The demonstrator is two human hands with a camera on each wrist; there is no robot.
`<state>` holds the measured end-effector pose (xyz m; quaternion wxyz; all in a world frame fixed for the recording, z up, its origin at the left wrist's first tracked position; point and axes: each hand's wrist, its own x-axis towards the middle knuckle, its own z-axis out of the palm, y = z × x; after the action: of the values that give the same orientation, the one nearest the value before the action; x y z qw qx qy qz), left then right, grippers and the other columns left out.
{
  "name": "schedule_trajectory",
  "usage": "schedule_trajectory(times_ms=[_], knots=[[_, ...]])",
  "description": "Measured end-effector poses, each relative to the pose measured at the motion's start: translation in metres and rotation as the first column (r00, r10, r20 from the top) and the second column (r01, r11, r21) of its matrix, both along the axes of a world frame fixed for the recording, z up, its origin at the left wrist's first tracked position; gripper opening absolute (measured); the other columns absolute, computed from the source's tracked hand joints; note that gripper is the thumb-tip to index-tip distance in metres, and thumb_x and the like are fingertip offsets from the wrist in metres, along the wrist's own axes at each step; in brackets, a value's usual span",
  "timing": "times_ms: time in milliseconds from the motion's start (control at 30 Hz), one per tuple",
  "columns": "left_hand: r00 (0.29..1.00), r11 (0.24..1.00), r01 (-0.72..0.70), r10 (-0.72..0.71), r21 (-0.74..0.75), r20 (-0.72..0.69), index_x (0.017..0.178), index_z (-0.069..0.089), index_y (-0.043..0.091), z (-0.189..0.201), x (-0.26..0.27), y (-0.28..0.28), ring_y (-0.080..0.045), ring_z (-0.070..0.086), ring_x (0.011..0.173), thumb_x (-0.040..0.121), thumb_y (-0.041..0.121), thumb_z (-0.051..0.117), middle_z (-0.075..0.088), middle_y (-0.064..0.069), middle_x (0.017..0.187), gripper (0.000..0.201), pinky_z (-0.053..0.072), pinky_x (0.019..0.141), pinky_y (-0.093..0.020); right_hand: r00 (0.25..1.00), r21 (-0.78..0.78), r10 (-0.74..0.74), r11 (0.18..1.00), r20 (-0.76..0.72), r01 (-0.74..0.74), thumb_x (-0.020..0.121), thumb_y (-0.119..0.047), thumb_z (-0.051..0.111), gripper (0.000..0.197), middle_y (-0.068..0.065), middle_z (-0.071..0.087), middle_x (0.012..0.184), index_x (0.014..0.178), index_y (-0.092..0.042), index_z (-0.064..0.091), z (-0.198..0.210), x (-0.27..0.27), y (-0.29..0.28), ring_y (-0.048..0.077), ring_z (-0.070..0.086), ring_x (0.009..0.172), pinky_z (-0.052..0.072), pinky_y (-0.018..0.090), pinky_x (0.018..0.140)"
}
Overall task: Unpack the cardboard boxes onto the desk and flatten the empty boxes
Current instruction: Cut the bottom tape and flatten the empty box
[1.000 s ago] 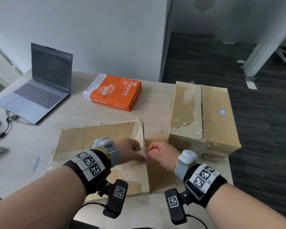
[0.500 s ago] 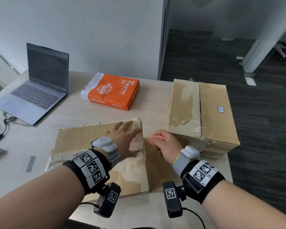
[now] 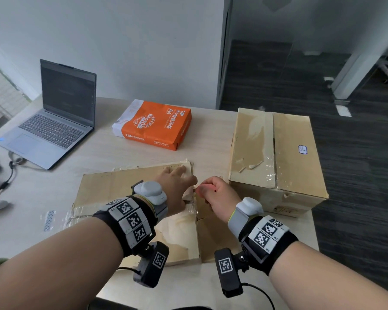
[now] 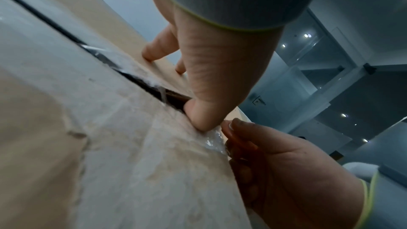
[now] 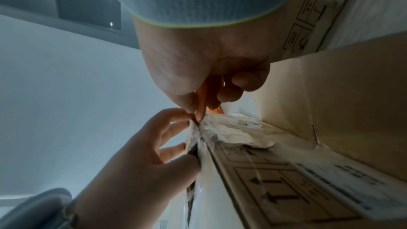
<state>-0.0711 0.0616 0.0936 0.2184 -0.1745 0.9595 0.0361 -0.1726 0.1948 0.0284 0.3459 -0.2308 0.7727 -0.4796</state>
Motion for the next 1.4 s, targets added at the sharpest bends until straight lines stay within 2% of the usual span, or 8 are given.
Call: schedule_trajectory(times_ms=[467, 667, 800, 900, 1033, 1167, 1233, 1400], knots=[[0.999, 1.0, -0.013, 0.013, -0.01, -0.052, 0.141, 0.041, 0.043, -0.003, 0.003, 0.006, -0.036, 0.035, 0.138, 0.087, 0.033, 0.063, 0.028, -0.001, 0.159, 0.059, 0.046, 0.1, -0.039, 0.995, 0.048, 0.093, 0.995, -0.023, -0.092, 0.093, -0.026, 0.06, 0.008, -0.019, 0.059, 0.06, 0.093, -0.019, 0.063, 0.011, 0.009, 0.005, 0.011, 0.051, 0.063, 0.039, 0.027, 0.059], [0.998, 1.0, 0.008, -0.008, 0.001, -0.055, 0.147, 0.039, 0.044, -0.003, 0.005, 0.006, -0.038, 0.032, 0.142, 0.092, 0.032, 0.059, 0.029, 0.003, 0.16, 0.06, 0.042, 0.105, -0.038, 0.995, 0.082, 0.1, 0.992, -0.029, -0.097, 0.085, -0.019, 0.064, 0.006, -0.002, 0.055, 0.064, 0.08, -0.017, 0.064, 0.013, 0.006, 0.016, 0.015, 0.046, 0.06, 0.037, 0.03, 0.06], [0.99, 0.998, 0.003, 0.006, 0.063, -0.141, 0.154, 0.031, 0.043, -0.001, 0.015, 0.001, -0.028, 0.023, 0.153, 0.097, 0.034, 0.057, 0.023, 0.01, 0.167, 0.064, 0.029, 0.117, -0.033, 1.0, 0.032, -0.01, 0.999, -0.013, 0.01, 0.078, -0.026, 0.066, 0.009, 0.002, 0.068, 0.068, 0.079, -0.017, 0.064, 0.016, 0.003, 0.019, 0.024, 0.055, 0.065, 0.041, 0.032, 0.065], [0.963, 0.987, -0.023, 0.065, 0.159, -0.263, 0.154, 0.036, 0.038, 0.0, 0.031, -0.008, -0.014, 0.038, 0.145, 0.096, 0.038, 0.063, 0.038, 0.014, 0.16, 0.064, 0.033, 0.111, -0.025, 0.996, -0.025, -0.094, 0.995, 0.003, 0.094, 0.086, -0.019, 0.068, 0.007, -0.016, 0.061, 0.057, 0.087, -0.013, 0.064, 0.02, 0.006, 0.018, 0.011, 0.05, 0.061, 0.042, 0.029, 0.064], [0.911, 0.939, -0.168, 0.264, 0.301, -0.317, 0.145, 0.051, 0.035, -0.004, 0.065, -0.038, -0.013, 0.055, 0.127, 0.087, 0.037, 0.075, 0.051, 0.012, 0.149, 0.064, 0.041, 0.095, -0.023, 0.999, -0.141, -0.04, 0.989, -0.016, 0.038, 0.092, -0.019, 0.068, 0.006, 0.0, 0.069, 0.069, 0.089, -0.016, 0.063, 0.039, 0.024, 0.007, 0.015, 0.057, 0.058, 0.046, 0.025, 0.055], [0.906, 0.927, -0.273, 0.338, 0.257, -0.255, 0.143, 0.044, 0.049, -0.015, 0.104, -0.072, -0.018, 0.031, 0.15, 0.069, 0.057, 0.068, 0.035, 0.012, 0.161, 0.078, 0.033, 0.118, -0.04, 0.995, -0.084, 0.102, 0.991, 0.001, -0.101, 0.094, -0.023, 0.068, 0.016, -0.001, 0.076, 0.091, 0.108, -0.03, 0.063, 0.046, 0.044, -0.013, 0.01, 0.066, 0.065, 0.048, 0.025, 0.058], [0.894, 0.91, -0.359, 0.399, 0.206, -0.205, 0.147, 0.038, 0.052, -0.016, 0.131, -0.093, -0.015, 0.015, 0.155, 0.07, 0.055, 0.069, 0.021, 0.019, 0.164, 0.083, 0.027, 0.121, -0.049, 0.979, -0.018, 0.197, 0.98, -0.059, -0.198, 0.095, -0.032, 0.066, 0.007, -0.005, 0.076, 0.091, 0.102, -0.029, 0.067, 0.046, 0.059, -0.029, 0.007, 0.069, 0.072, 0.053, 0.03, 0.067], [0.901, 0.896, -0.39, 0.419, 0.211, -0.113, 0.153, 0.027, 0.051, -0.014, 0.183, -0.142, -0.018, 0.006, 0.157, 0.058, 0.055, 0.06, 0.005, 0.017, 0.169, 0.101, 0.027, 0.121, -0.049, 0.886, 0.186, 0.416, 0.905, -0.202, -0.382, 0.092, -0.064, 0.043, 0.034, -0.008, 0.072, 0.097, 0.09, -0.032, 0.053, 0.046, 0.103, -0.063, 0.021, 0.067, 0.092, 0.053, 0.044, 0.086]])
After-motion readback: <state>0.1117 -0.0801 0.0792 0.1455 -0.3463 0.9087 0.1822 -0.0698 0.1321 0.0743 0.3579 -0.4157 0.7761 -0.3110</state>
